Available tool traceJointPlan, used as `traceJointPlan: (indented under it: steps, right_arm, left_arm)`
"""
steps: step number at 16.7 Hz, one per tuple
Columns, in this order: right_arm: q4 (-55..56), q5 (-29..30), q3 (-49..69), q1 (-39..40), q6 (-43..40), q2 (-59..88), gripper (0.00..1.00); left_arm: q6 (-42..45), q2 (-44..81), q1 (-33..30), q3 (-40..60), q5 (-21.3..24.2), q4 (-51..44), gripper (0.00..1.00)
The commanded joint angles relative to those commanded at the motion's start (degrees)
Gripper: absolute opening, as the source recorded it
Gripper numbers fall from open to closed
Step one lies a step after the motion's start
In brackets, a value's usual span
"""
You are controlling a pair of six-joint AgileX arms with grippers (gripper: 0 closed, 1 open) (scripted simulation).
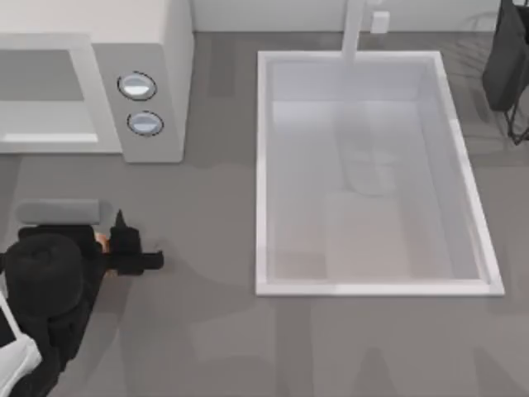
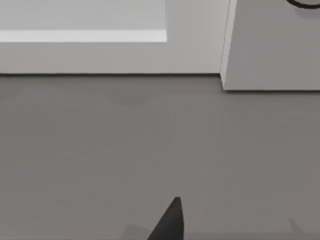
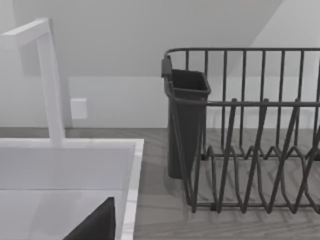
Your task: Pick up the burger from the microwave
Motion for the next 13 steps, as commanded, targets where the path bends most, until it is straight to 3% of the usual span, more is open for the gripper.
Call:
traceJointPlan:
  steps: [7,13]
  right_arm:
    - [0.00,0.00,0.00,0.00,0.00,0.00,1.00]
    - [0.00,0.00,0.00,0.00,0.00,0.00,1.00]
  left_arm:
    - [0.00,0.00,0.00,0.00,0.00,0.00,0.98]
    - [0.00,0.00,0.00,0.00,0.00,0.00,1.00]
